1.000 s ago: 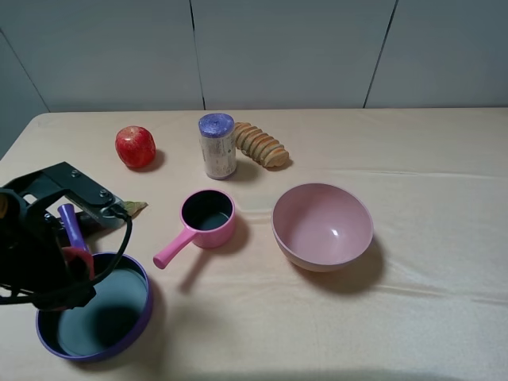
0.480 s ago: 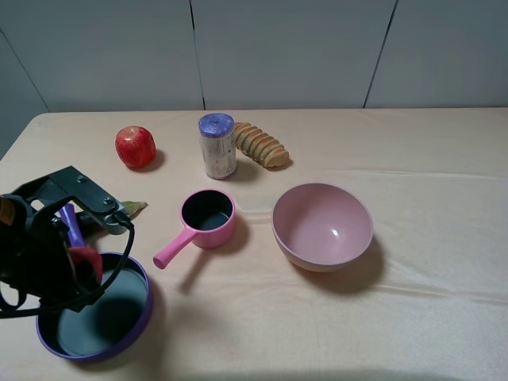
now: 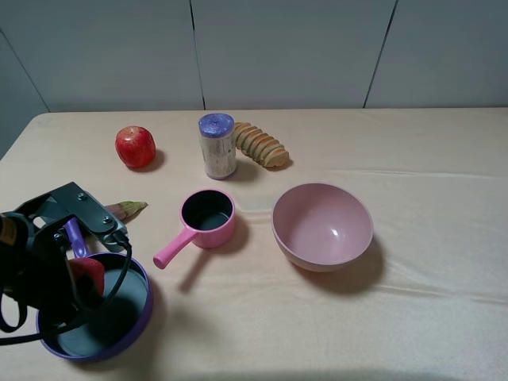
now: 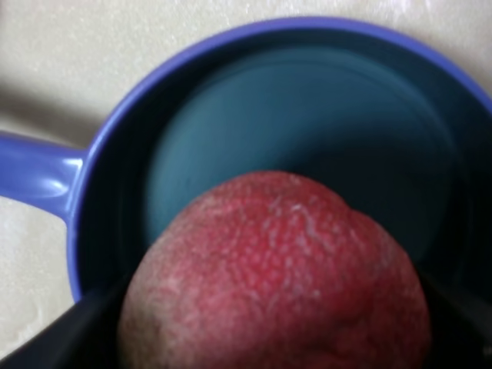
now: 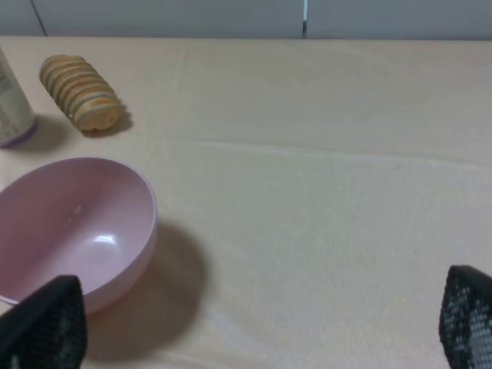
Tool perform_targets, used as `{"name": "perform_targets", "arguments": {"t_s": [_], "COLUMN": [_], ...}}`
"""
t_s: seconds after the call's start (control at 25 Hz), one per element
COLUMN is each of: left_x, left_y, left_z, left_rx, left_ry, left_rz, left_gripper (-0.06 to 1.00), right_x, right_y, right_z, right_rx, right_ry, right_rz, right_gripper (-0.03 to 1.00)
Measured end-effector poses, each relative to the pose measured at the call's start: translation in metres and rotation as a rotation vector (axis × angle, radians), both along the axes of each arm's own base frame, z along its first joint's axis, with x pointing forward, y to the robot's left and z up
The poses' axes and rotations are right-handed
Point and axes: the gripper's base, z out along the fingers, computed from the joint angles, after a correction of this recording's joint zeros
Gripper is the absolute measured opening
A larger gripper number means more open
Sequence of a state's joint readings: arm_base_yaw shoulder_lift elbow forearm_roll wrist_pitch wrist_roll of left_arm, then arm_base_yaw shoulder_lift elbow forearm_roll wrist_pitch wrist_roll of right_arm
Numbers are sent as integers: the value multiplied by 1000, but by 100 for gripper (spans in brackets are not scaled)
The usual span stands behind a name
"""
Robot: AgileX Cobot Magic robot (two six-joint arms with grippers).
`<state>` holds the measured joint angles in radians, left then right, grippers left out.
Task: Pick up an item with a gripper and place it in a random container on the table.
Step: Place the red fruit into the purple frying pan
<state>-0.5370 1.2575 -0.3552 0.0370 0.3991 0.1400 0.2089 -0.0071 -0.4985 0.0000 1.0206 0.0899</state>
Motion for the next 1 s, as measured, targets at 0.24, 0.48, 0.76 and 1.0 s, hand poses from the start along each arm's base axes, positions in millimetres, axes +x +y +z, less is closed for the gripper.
{"name": "perform_targets", "arguments": {"t_s": [0.24, 0.48, 0.76, 1.0], "left_x": [-1, 0, 0, 0], "left_y": [1, 0, 0, 0], "left_z": [-2, -1, -1, -1], "left_rx": [-2, -8, -9, -9], "left_ry": [-5, -15, -17, -17], "left_rz": [-3, -4, -4, -5], "left_gripper": [69, 69, 69, 69], "right_x": [0, 0, 0, 0], "right_y": [0, 0, 0, 0], "right_z": [0, 0, 0, 0], "right_rx": [0, 0, 0, 0], "right_ry": [0, 0, 0, 0], "right_rz": [0, 0, 0, 0], "right_gripper": [69, 69, 69, 69]}}
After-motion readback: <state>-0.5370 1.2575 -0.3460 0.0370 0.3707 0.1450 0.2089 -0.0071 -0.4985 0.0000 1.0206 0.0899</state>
